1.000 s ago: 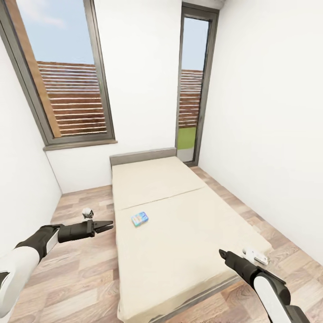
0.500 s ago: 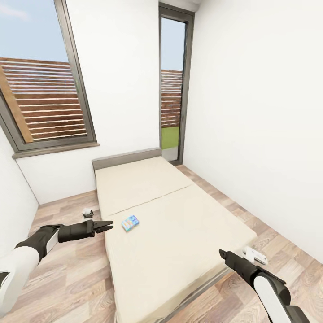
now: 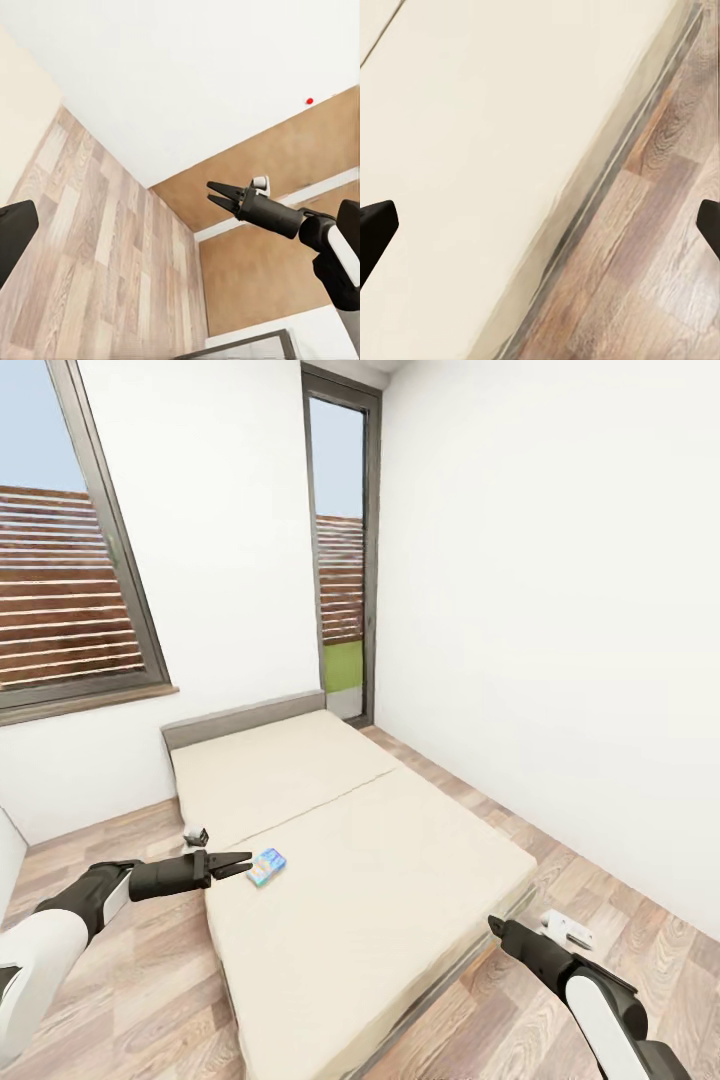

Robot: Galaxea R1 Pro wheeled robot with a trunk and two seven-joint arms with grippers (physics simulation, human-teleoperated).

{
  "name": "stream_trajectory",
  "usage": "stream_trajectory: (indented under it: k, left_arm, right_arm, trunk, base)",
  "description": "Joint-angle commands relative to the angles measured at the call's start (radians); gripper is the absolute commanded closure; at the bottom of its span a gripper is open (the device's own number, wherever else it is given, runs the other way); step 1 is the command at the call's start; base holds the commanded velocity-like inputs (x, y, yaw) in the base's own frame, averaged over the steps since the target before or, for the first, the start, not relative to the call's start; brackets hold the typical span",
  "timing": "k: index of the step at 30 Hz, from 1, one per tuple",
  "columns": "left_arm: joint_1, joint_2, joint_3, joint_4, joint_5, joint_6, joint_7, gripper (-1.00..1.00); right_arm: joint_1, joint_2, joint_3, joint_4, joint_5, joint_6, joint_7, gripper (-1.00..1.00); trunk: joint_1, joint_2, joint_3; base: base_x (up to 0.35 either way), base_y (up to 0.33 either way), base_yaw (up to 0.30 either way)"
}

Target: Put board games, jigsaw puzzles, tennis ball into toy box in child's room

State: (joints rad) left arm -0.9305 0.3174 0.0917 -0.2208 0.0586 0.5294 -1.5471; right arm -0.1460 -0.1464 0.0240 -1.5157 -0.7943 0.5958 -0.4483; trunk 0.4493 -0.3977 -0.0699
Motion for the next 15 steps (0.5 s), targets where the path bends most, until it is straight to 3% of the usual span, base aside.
stream_trajectory:
  k: [1,6,15]
  left_arm:
    - [-0.001,0.0,0.002,0.0,-0.002,0.011,-0.004,-1.0]
    - [-0.001,0.0,0.002,0.0,-0.002,0.011,-0.004,-1.0]
    - [-0.001,0.0,0.002,0.0,-0.002,0.011,-0.004,-1.0]
  right_arm:
    - [-0.001,-0.001,0.002,-0.001,-0.01,0.001,-0.01,-1.0]
    - [-0.001,-0.001,0.002,-0.001,-0.009,0.001,-0.01,-1.0]
    - [-0.001,-0.001,0.002,-0.001,-0.008,0.001,-0.01,-1.0]
  trunk:
    - [0.001,-0.002,-0.002]
    - [0.001,-0.002,-0.002]
    - [0.001,-0.002,-0.002]
  base:
    - [0.0,0.184,-0.139]
    - [0.0,0.128,-0.063]
    - [0.0,0.02,-0.009]
